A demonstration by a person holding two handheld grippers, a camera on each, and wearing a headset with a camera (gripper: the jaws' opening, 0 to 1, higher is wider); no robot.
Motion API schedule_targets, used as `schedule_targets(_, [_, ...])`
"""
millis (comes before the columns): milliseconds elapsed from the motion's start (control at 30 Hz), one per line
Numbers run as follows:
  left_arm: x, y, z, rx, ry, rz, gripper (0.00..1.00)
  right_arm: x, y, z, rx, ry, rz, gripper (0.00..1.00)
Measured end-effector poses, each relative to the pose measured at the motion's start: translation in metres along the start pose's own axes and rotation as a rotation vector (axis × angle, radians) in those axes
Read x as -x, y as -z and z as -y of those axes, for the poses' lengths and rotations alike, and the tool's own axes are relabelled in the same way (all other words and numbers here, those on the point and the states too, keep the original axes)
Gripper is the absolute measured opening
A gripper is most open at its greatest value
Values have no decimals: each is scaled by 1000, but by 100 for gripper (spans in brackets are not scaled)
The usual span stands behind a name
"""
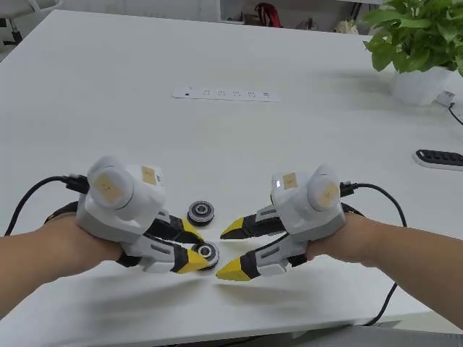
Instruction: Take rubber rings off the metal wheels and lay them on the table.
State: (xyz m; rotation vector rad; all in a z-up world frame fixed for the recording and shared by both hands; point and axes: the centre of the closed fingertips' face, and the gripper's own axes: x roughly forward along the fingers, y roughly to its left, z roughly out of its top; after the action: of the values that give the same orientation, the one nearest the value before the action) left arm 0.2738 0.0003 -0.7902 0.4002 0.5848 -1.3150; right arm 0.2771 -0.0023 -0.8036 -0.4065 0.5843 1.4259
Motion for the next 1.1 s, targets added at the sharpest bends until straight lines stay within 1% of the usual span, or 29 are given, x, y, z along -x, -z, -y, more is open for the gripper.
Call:
schedule_targets(33, [-1,2,-2,-10,-10,-11,17,0,0,0,0,-1,0,37])
schedule_targets(67, [-1,1,-2,-14,-11,-2,17,0,0,0,0,-1,0,37])
schedule_targets(133, [-1,1,-3,-13,-10,-3,17,0,0,-1,1,-2,0,37])
schedule_targets(167, [-1,1,-3,-24,-13,-5,16,-1,0,0,0,-2,0,37])
schedule_targets(367, [-2,1,-4,-35,-23,-6,14,-4,-3,0,-1,1,10,35])
schedule_targets(567, [-2,1,-4,-22,-39,-2,14,-9,-8,-3,-7,-4,25,33])
schedule_targets(700, [-2,1,-4,-15,-47,4,14,-12,-7,-4,-3,0,22,30])
schedule_targets(800, [-2,1,-4,-13,-52,5,14,-13,-8,-3,-16,8,31,28])
schedule_targets(900, [-2,1,-3,-12,-57,5,14,-13,-11,-1,-38,22,53,25])
schedule_targets(1100, [-2,1,-3,-7,-63,11,14,-12,-11,-2,-23,19,53,24])
